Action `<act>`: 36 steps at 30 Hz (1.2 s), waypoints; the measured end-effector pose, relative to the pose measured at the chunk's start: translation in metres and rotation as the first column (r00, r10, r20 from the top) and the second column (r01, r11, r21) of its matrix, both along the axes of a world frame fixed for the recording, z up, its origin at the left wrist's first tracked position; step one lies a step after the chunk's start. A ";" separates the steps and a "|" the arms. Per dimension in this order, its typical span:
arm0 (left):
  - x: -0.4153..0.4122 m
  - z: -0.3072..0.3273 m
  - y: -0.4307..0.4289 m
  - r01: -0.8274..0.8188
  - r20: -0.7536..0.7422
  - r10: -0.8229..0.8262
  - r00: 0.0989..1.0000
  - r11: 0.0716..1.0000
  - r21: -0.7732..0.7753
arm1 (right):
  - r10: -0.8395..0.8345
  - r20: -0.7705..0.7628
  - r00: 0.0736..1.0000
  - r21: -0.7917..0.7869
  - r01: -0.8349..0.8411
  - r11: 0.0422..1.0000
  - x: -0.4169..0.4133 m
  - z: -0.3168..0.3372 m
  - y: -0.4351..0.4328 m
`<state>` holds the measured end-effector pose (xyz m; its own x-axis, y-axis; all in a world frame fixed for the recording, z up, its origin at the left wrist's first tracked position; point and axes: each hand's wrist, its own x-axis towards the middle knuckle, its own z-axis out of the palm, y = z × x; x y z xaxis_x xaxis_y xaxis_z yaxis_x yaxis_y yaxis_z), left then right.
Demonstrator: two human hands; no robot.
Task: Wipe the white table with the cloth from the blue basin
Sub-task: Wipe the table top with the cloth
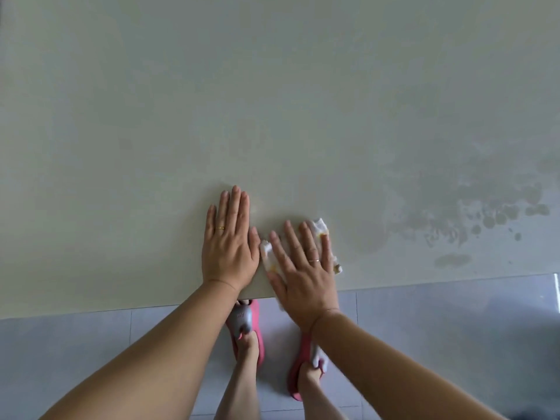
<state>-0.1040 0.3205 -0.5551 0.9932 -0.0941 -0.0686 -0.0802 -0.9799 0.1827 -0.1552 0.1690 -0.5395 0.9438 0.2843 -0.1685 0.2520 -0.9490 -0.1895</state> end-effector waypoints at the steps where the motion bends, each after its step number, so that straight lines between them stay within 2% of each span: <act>1: 0.000 0.001 0.000 -0.001 0.000 0.001 1.000 1.000 -0.001 | 0.067 0.012 0.998 0.004 -0.067 0.998 0.002 -0.002 -0.015; 3: 0.000 0.001 0.000 -0.006 0.002 0.006 1.000 1.000 -0.012 | 0.023 0.031 0.999 -0.047 -0.021 0.999 0.006 -0.003 -0.055; 5: -0.001 0.002 -0.002 -0.018 0.012 0.019 1.000 1.000 -0.014 | -0.225 -0.001 0.974 -0.090 0.224 0.970 0.012 0.001 -0.094; 7: -0.001 0.002 -0.004 -0.029 0.018 0.029 0.999 1.000 -0.001 | -0.460 -0.017 0.888 -0.093 0.457 0.885 0.011 0.001 -0.100; 9: 0.000 0.003 -0.006 -0.033 0.006 0.033 0.999 0.999 0.004 | -0.558 -0.028 0.829 -0.068 0.556 0.829 0.007 0.001 -0.072; 11: 0.000 0.004 -0.006 -0.033 -0.006 0.033 0.999 0.999 0.013 | -0.428 -0.035 0.903 -0.045 0.427 0.903 -0.002 0.004 -0.042; 13: 0.000 0.005 -0.007 -0.026 -0.023 0.026 0.999 1.000 0.014 | -0.156 -0.032 0.987 -0.033 0.155 0.987 -0.012 0.004 -0.042; 15: -0.001 0.007 -0.008 -0.019 -0.024 0.019 1.000 1.000 0.012 | 0.063 0.000 0.998 -0.035 -0.063 0.997 -0.007 0.001 -0.076; 16: -0.001 0.008 -0.008 -0.017 -0.022 0.017 1.000 1.000 0.011 | 0.085 0.011 0.996 -0.053 -0.085 0.995 -0.005 0.000 -0.098; 17: -0.001 0.010 -0.007 -0.020 -0.016 0.020 1.000 1.000 0.011 | 0.021 0.017 1.000 -0.072 -0.020 0.997 -0.002 0.000 -0.121; 19: 0.002 0.013 -0.011 -0.050 0.002 0.050 0.999 0.999 0.010 | -0.246 -0.001 0.969 -0.090 0.245 0.965 0.004 0.000 -0.161; 21: 0.005 0.015 -0.027 -0.091 0.000 0.091 0.996 0.996 -0.017 | -0.494 -0.020 0.869 -0.088 0.491 0.867 0.006 -0.001 -0.168; 23: 0.008 0.013 -0.052 -0.106 -0.015 0.106 0.994 0.992 -0.069 | -0.613 -0.017 0.790 -0.080 0.610 0.788 0.006 -0.002 -0.139; 24: 0.008 0.011 -0.066 -0.110 -0.027 0.108 0.994 0.990 -0.091 | -0.587 -0.016 0.810 -0.067 0.584 0.809 0.004 -0.001 -0.121; 25: 0.007 0.008 -0.076 -0.117 -0.043 0.113 0.993 0.988 -0.102 | -0.496 -0.015 0.868 -0.060 0.494 0.867 0.000 0.000 -0.105; 27: 0.003 0.002 -0.087 -0.135 -0.057 0.130 0.990 0.987 -0.086 | -0.190 -0.021 0.981 -0.061 0.189 0.980 -0.010 -0.001 -0.099; 29: 0.002 -0.002 -0.087 -0.141 -0.034 0.139 0.990 0.988 -0.062 | 0.077 0.012 0.997 -0.054 -0.076 0.996 0.000 -0.003 -0.131; 30: 0.002 -0.003 -0.087 -0.143 -0.022 0.141 0.990 0.988 -0.057 | 0.123 0.025 0.992 -0.075 -0.120 0.990 0.006 -0.004 -0.152; 31: 0.002 -0.003 -0.087 -0.143 -0.013 0.142 0.990 0.988 -0.056 | 0.082 0.030 0.996 -0.103 -0.078 0.992 0.012 -0.004 -0.172; 33: 0.002 -0.004 -0.088 -0.148 0.001 0.148 0.989 0.988 -0.053 | -0.183 0.019 0.983 -0.107 0.184 0.977 0.023 -0.004 -0.198; 35: 0.002 -0.005 -0.088 -0.153 0.001 0.154 0.988 0.987 -0.053 | -0.467 0.013 0.884 -0.086 0.466 0.881 0.026 -0.005 -0.185; 36: 0.002 -0.004 -0.089 -0.151 0.001 0.151 0.989 0.987 -0.053 | -0.554 0.015 0.832 -0.085 0.553 0.829 0.025 -0.006 -0.166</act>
